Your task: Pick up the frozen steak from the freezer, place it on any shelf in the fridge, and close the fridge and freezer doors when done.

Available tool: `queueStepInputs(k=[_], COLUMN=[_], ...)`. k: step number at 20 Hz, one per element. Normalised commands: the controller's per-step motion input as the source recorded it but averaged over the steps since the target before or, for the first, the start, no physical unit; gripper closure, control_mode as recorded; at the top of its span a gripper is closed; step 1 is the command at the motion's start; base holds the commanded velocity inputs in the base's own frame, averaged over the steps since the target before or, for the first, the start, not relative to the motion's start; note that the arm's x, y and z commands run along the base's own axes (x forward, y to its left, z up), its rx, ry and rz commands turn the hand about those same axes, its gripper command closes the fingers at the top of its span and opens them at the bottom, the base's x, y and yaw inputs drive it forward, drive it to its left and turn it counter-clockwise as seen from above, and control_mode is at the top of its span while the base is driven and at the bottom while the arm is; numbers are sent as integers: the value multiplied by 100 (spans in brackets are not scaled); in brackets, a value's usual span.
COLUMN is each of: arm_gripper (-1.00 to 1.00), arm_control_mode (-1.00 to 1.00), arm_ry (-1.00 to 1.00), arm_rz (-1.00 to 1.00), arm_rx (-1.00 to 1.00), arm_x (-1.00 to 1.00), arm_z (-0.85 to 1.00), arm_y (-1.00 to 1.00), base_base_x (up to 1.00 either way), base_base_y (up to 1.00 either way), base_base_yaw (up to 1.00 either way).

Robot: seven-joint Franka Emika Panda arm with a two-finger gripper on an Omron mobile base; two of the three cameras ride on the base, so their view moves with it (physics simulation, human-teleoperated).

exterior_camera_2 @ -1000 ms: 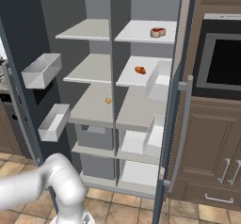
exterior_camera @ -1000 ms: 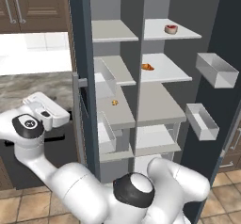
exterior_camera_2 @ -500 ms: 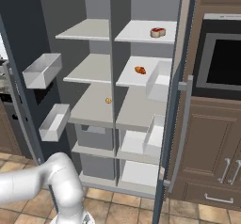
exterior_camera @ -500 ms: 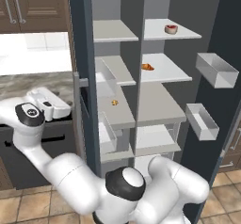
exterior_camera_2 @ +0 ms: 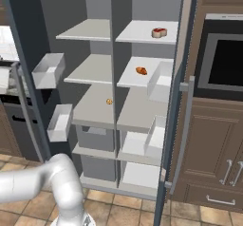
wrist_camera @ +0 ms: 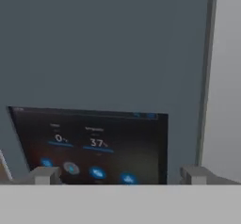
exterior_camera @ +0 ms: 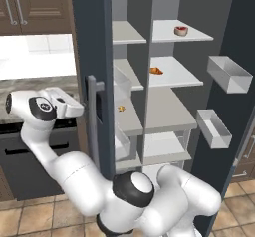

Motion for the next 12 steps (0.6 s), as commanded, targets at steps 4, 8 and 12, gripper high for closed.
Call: queueStepInputs(k=[4,8,12], arm_gripper=[-100,-100,-100], arm_control_mode=[-100,-100,-100], arm_ry=[0,0,0], arm_rz=[0,0,0], arm_rx=[3,1,0], arm_x=[15,19,25], arm_z=[0,0,0], arm_y=[-75,-85,-91], base_base_x=[0,0,0], base_base_y=[0,0,0], base_base_yaw=[0,0,0])
